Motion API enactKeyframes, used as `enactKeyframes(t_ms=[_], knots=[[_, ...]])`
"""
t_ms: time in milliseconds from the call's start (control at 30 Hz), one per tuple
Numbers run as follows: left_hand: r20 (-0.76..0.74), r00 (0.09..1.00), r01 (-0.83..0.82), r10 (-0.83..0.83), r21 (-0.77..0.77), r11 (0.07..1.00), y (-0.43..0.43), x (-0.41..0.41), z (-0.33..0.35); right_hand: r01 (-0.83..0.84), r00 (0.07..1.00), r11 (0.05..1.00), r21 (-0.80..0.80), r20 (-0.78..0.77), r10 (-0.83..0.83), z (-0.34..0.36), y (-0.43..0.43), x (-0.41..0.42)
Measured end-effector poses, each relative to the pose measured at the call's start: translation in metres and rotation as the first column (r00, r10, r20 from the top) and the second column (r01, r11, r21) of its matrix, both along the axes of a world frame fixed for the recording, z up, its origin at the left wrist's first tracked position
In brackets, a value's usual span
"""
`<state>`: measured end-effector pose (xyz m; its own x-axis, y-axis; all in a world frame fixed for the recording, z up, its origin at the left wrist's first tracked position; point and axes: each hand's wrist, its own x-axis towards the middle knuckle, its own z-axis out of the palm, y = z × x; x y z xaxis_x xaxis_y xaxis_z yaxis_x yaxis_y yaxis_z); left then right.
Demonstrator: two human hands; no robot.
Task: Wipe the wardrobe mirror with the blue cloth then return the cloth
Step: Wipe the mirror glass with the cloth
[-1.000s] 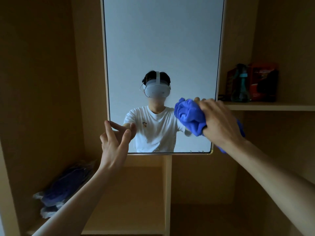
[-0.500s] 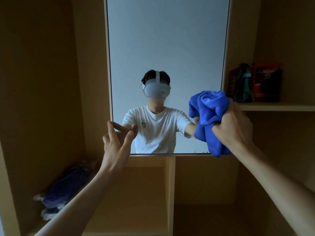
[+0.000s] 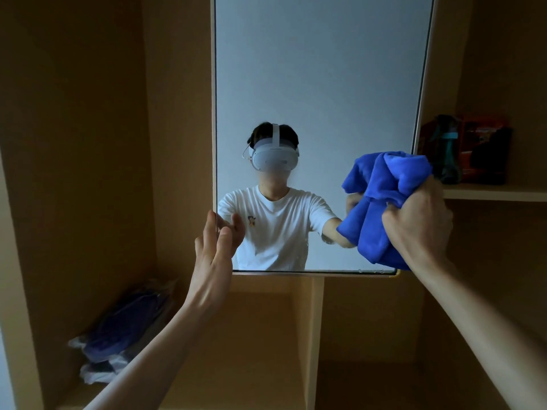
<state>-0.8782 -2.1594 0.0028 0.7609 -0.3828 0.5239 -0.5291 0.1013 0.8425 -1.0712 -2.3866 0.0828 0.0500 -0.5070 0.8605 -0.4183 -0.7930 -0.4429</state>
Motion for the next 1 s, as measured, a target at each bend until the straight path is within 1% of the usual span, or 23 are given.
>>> enactKeyframes(t_ms=[133, 267, 367, 467, 533, 600, 667, 733, 800, 867, 933, 1000], knots=[[-0.021, 0.999, 0.038, -0.038, -0.037, 0.999, 0.003, 0.002, -0.001, 0.004, 0.999, 0.999, -0.041, -0.035, -0.006, 0.003, 0.025, 0.02], [-0.01, 0.997, 0.073, -0.074, -0.046, 0.996, 0.009, 0.004, -0.001, -0.043, 0.989, 0.994, -0.096, -0.143, 0.029, 0.006, 0.066, 0.052], [-0.028, 0.993, 0.11, -0.113, -0.095, 0.989, 0.013, 0.008, 0.0, -0.085, 0.974, 0.989, -0.125, -0.222, 0.055, 0.004, 0.094, 0.077], [-0.053, 0.979, 0.189, -0.197, -0.131, 0.973, 0.014, 0.017, 0.0, -0.134, 0.956, 0.975, -0.177, -0.284, 0.08, -0.001, 0.117, 0.098], [-0.06, 0.968, 0.235, -0.244, -0.136, 0.962, 0.016, 0.021, -0.001, -0.172, 0.948, 0.965, -0.197, -0.301, 0.107, -0.004, 0.131, 0.108], [-0.066, 0.964, 0.248, -0.257, -0.126, 0.961, 0.018, 0.023, -0.002, -0.193, 0.946, 0.957, -0.216, -0.299, 0.123, -0.006, 0.144, 0.118], [-0.088, 0.96, 0.254, -0.265, -0.12, 0.96, 0.021, 0.024, -0.001, -0.192, 0.944, 0.937, -0.292, -0.316, 0.095, -0.009, 0.153, 0.126], [-0.098, 0.959, 0.252, -0.264, -0.123, 0.96, 0.023, 0.027, 0.0, -0.252, 0.902, 0.905, -0.343, -0.422, 0.091, -0.013, 0.154, 0.134], [-0.111, 0.959, 0.247, -0.259, -0.114, 0.962, 0.025, 0.029, 0.001, -0.333, 0.84, 0.873, -0.357, -0.532, 0.103, -0.012, 0.15, 0.138], [-0.121, 0.955, 0.256, -0.27, -0.117, 0.96, 0.027, 0.031, 0.0, -0.342, 0.809, 0.843, -0.415, -0.587, 0.039, -0.007, 0.147, 0.134], [-0.139, 0.949, 0.268, -0.284, -0.122, 0.956, 0.029, 0.032, -0.001, -0.327, 0.792, 0.798, -0.507, -0.608, -0.062, -0.004, 0.147, 0.13], [-0.167, 0.937, 0.287, -0.307, -0.133, 0.949, 0.03, 0.034, -0.001, -0.335, 0.773, 0.77, -0.543, -0.626, -0.105, -0.006, 0.149, 0.128]])
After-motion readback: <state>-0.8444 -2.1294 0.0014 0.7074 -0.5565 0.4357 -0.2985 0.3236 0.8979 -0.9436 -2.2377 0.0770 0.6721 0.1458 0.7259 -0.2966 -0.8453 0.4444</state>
